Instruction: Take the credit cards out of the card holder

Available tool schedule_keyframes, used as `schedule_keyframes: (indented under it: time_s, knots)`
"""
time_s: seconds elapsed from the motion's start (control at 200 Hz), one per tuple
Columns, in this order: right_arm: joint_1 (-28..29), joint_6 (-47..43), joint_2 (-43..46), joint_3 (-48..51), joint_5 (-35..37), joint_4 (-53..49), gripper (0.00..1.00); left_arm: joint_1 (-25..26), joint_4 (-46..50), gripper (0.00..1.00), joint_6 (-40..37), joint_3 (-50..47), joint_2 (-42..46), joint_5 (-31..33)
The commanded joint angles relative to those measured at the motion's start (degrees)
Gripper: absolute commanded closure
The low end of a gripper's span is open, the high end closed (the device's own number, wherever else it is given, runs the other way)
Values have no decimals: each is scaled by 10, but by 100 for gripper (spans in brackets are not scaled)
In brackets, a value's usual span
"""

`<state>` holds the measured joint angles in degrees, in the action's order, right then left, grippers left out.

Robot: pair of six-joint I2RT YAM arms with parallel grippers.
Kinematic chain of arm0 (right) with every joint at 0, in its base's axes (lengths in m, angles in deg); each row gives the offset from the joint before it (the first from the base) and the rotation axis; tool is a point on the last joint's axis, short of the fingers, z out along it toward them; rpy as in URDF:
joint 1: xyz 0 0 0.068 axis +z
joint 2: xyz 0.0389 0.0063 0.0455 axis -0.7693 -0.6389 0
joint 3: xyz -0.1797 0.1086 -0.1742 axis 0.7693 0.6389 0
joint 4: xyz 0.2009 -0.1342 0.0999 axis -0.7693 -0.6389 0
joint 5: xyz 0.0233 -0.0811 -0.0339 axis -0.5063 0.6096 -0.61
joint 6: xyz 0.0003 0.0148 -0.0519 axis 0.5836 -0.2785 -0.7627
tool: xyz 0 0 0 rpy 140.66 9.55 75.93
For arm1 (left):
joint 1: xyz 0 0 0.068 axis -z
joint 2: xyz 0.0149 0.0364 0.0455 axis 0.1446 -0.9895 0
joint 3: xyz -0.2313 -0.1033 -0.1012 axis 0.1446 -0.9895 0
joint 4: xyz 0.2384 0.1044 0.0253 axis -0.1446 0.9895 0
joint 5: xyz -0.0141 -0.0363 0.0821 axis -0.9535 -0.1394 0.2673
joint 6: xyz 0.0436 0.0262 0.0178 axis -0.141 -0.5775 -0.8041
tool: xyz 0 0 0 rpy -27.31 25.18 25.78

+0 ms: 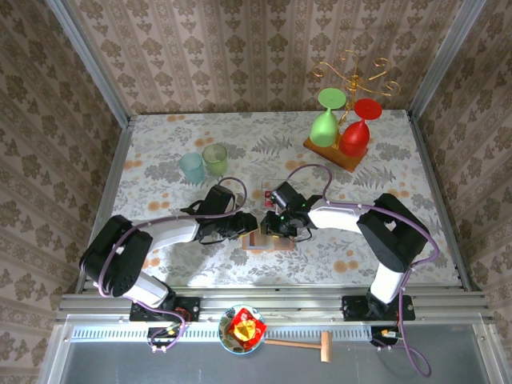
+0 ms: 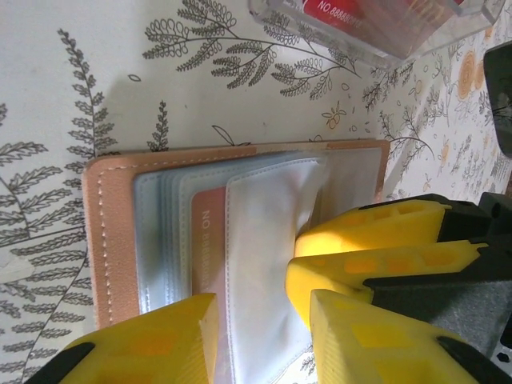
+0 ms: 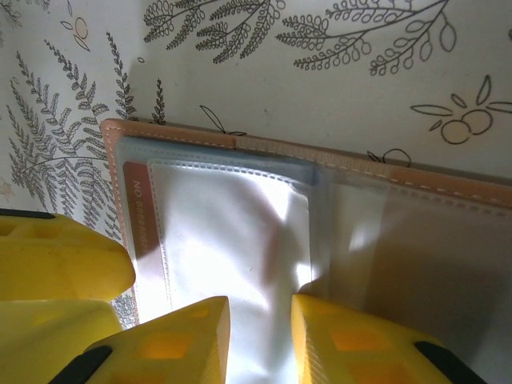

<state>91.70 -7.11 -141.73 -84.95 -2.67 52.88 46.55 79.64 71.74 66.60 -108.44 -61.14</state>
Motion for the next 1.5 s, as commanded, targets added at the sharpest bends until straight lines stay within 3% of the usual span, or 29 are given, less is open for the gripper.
schedule_keyframes:
  time_s: [0.0, 0.54, 1.125, 1.495]
  knots:
    - [-5, 14, 12, 15, -10, 6, 72, 5, -10, 64, 6, 9, -13, -9]
    - [-16, 25, 22, 38, -27, 37, 72, 12, -11, 65, 10, 16, -28, -8]
    - [-19, 31, 23, 41, -32, 44, 72, 19, -29, 81, 14, 16, -34, -13]
    - [-22, 31, 74, 46, -11, 34, 71, 20, -26, 80, 15, 19, -32, -13]
